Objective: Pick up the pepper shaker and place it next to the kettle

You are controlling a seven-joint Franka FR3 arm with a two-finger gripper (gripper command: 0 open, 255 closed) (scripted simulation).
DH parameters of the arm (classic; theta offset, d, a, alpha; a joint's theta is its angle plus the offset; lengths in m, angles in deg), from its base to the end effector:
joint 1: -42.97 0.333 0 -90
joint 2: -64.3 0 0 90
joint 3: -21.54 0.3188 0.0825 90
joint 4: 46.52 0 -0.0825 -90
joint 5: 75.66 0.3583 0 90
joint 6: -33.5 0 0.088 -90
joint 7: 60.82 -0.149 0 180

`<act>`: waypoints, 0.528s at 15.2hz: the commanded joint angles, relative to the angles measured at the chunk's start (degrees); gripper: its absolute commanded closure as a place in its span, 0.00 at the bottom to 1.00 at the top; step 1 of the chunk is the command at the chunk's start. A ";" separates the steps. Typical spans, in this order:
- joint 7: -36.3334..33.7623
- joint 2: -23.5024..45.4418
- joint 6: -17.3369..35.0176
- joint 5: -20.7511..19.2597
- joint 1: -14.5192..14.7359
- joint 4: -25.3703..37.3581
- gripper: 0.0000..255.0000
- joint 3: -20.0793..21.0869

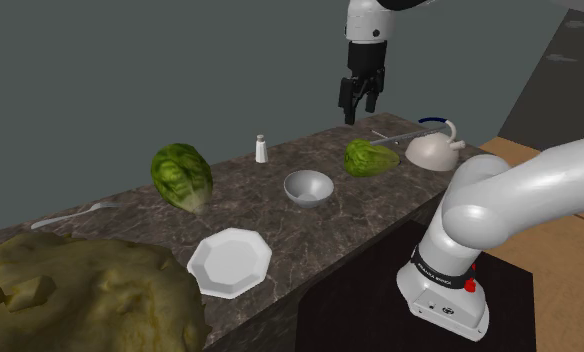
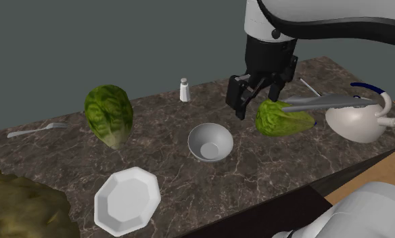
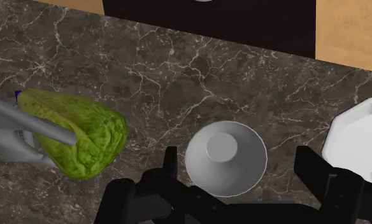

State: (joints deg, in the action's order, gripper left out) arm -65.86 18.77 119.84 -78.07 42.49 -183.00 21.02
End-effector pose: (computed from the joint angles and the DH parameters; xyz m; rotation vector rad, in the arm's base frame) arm 0.2655 -0.0117 0.5362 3.0965 -0.1603 -0.1227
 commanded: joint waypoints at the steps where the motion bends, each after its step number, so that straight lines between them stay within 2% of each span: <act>1: 0.00 0.00 0.00 0.00 0.00 0.00 0.00 0.00; 8: -1.71 13.23 12.30 -0.84 -0.70 2.11 0.00 0.14</act>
State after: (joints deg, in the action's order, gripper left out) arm -67.11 29.58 130.31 -78.87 41.82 -181.77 20.97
